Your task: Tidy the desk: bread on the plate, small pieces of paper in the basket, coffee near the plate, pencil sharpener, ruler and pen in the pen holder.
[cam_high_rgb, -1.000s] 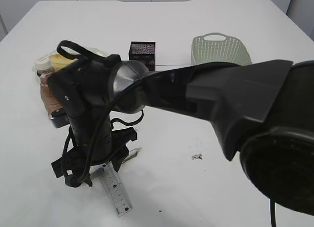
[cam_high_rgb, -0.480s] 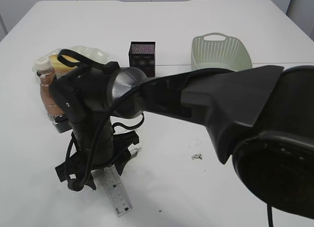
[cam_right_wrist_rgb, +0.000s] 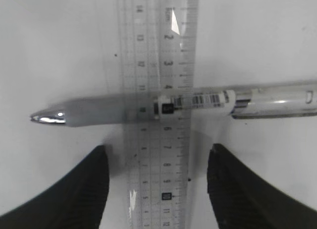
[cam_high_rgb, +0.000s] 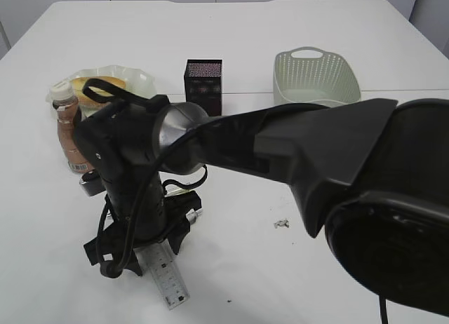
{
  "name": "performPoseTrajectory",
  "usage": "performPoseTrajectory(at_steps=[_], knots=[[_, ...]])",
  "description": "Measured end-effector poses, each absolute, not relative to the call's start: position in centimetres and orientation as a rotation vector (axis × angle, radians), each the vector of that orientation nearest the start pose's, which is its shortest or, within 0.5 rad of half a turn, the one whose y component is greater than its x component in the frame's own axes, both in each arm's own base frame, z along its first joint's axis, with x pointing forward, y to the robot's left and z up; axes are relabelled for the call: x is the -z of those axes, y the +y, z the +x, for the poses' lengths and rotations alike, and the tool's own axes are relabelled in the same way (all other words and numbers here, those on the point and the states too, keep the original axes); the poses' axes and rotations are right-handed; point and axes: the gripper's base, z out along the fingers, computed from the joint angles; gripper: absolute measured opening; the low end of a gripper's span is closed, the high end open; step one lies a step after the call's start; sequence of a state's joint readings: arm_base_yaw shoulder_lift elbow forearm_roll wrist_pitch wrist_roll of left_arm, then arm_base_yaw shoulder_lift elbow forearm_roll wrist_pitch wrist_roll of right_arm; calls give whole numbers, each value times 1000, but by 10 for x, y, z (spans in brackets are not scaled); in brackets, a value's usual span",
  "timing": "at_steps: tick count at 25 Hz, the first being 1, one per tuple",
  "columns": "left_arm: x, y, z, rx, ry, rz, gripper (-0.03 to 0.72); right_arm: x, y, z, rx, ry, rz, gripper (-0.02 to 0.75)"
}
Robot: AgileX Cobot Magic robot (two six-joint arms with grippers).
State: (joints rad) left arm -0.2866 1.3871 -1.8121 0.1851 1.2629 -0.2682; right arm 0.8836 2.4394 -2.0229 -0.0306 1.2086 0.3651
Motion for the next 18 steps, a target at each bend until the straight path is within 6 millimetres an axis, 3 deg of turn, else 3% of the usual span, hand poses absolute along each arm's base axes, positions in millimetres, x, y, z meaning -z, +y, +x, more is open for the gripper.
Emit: performPoseTrajectory(at_steps=[13,18], knots=[[-489,-58,254,49,2303,2,370,-121,375,311,18,3000,-812,456],[-489,-58,254,49,2303,2,370,-121,375,311,16,2998,-812,342]])
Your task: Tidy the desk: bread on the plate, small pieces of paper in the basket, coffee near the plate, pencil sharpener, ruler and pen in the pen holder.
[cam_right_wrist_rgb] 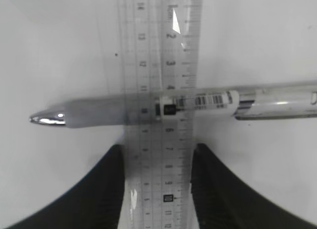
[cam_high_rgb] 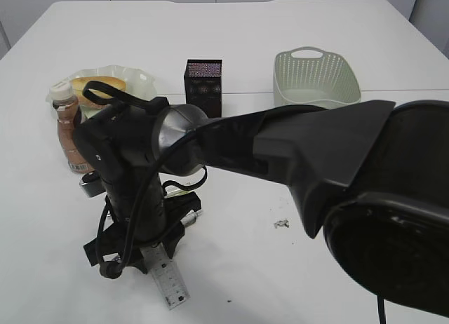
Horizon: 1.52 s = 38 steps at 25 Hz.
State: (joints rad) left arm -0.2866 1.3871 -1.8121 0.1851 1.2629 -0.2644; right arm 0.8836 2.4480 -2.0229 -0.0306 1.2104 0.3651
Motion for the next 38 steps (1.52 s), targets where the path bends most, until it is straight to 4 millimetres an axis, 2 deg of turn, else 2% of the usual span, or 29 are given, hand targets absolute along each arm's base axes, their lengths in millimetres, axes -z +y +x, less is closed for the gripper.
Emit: performPoseTrajectory(at_steps=[2,5,11,20,29,34,38], knots=[[-489,-58,254,49,2303,2,370,-121,375,311,16,2998,-812,283],[-489,-58,254,49,2303,2,367,-121,375,311,15,2998,-812,262],[-489,-58,254,49,2303,2,365,-123,377,313,8,2992,-810,260],[-489,-59,254,57,2304,3,362,-157,391,325,-108,2886,-775,259],[-489,-59,254,63,2305,3,354,-161,391,325,-112,2873,-790,259],[-489,-59,254,63,2305,3,351,-180,391,323,-134,2819,-860,259],[-489,-59,254,63,2305,3,349,-203,392,316,-149,2753,-937,259]])
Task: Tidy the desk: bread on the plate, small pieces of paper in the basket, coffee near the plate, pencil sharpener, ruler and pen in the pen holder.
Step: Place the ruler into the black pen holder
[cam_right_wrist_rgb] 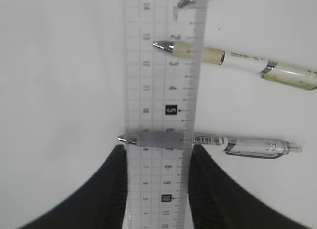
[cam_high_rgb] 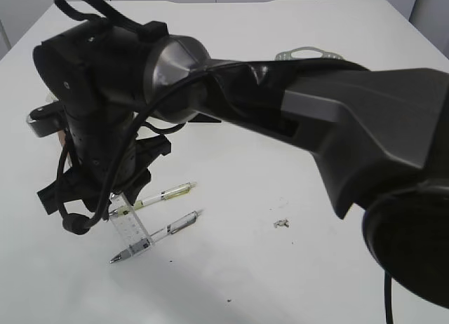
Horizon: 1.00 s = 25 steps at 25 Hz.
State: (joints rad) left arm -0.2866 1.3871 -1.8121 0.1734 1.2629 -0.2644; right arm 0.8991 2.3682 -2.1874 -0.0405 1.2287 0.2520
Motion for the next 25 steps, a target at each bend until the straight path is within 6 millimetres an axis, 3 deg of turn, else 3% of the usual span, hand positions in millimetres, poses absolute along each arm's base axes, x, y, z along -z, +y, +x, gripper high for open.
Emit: performPoseTrajectory(at_steps=[11,16,25], knots=[[-489,-59,254,66,2306,4,349,-271,383,296,-129,2556,-1039,259],[-489,-59,254,66,2306,4,344,-283,373,295,-100,2465,-1034,259],[-485,-61,259,62,2320,5,343,-306,344,286,-103,2080,-989,259]])
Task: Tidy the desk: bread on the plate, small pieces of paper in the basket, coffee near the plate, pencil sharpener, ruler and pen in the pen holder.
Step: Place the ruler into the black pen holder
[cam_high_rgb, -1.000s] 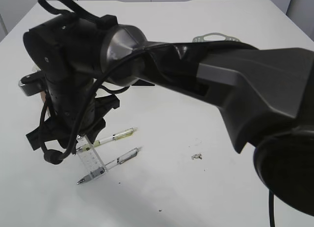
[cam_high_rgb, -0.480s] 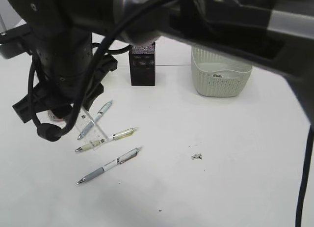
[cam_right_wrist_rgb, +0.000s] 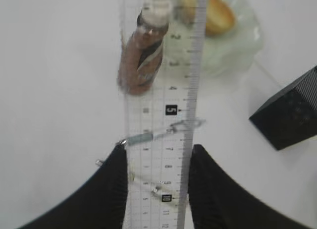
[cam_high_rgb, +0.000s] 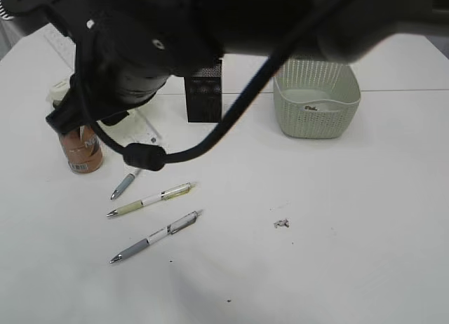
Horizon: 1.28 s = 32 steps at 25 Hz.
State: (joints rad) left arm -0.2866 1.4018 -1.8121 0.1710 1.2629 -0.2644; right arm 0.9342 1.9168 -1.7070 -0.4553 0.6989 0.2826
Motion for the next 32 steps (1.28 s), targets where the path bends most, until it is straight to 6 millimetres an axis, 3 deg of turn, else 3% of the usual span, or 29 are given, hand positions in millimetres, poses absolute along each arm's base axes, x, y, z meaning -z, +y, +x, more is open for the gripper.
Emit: performPoseTrajectory(at_steps=[4,10,15,22,24,32], knots=[[-479,-63,266,55,2340,8,343,-310,334,292,-90,1932,-937,259],[-472,-66,275,47,2366,11,342,-321,311,327,-96,1819,-766,259],[-465,-67,283,25,2386,13,342,-323,294,354,-134,1734,-723,259],[-451,-70,299,-22,2427,18,342,-308,282,391,-167,1714,-697,259],[-447,-71,304,-33,2440,20,341,-305,278,412,-196,1703,-653,259],[-436,-70,316,-98,2463,25,320,-294,280,455,-194,1670,-591,259]])
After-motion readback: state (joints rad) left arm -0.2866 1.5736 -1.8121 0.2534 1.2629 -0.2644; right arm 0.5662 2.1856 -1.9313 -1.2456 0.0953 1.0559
